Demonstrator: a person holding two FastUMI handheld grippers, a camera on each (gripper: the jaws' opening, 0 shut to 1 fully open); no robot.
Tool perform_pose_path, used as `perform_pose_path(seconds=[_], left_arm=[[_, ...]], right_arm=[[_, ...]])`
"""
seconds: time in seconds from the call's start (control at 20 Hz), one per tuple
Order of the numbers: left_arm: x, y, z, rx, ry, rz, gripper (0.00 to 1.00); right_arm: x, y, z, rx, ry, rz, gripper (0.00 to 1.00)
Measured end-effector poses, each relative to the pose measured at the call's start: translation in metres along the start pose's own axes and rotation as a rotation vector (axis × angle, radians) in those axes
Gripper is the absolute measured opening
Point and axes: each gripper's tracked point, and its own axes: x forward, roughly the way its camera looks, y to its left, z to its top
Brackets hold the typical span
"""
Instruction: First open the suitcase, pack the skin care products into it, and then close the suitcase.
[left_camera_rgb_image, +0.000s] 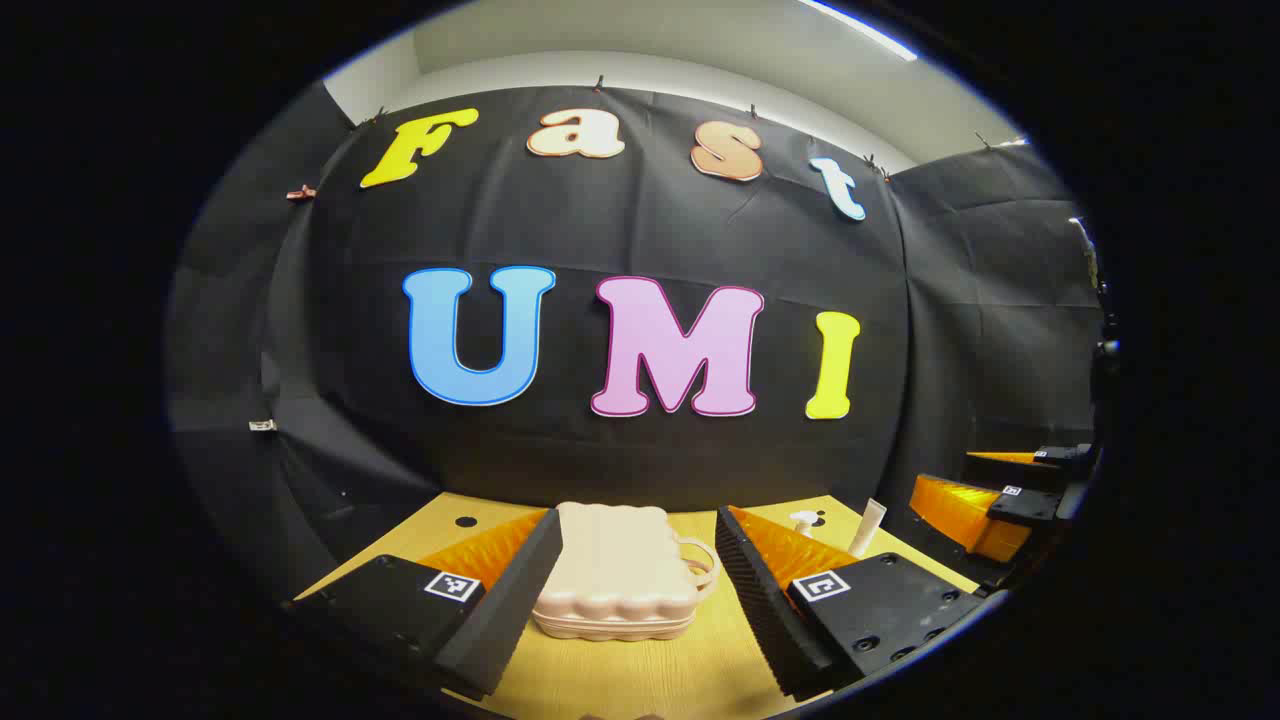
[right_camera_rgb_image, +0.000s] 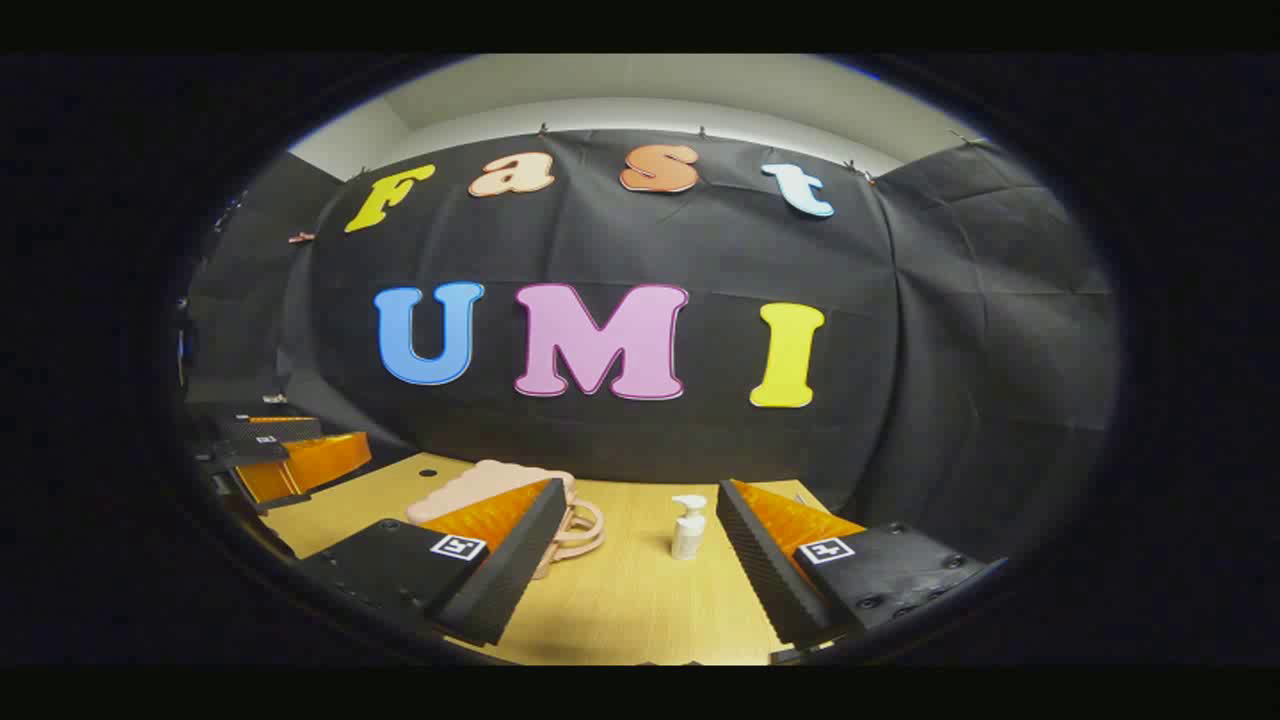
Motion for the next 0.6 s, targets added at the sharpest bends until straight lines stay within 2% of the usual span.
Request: perform_pose_path(seconds=[0.15, 0.4, 0.6], left_arm=[[0.014, -0.001, 0.003, -0.006, -0.029, 0.002, 0.97], [0.034, 0.004, -0.013, -0.019, 0.022, 0.014, 0.98], [0.04, 0.0, -0.017, -0.018, 0.03, -0.013, 0.97]], right_arm=[[0.008, -0.007, -0.013, 0.004, 0.038, 0.004, 0.97], [0.023, -0.015, -0.012, 0.005, 0.031, -0.005, 0.97], [0.03, -0.014, -0.02, 0.024, 0.044, 0.001, 0.97]])
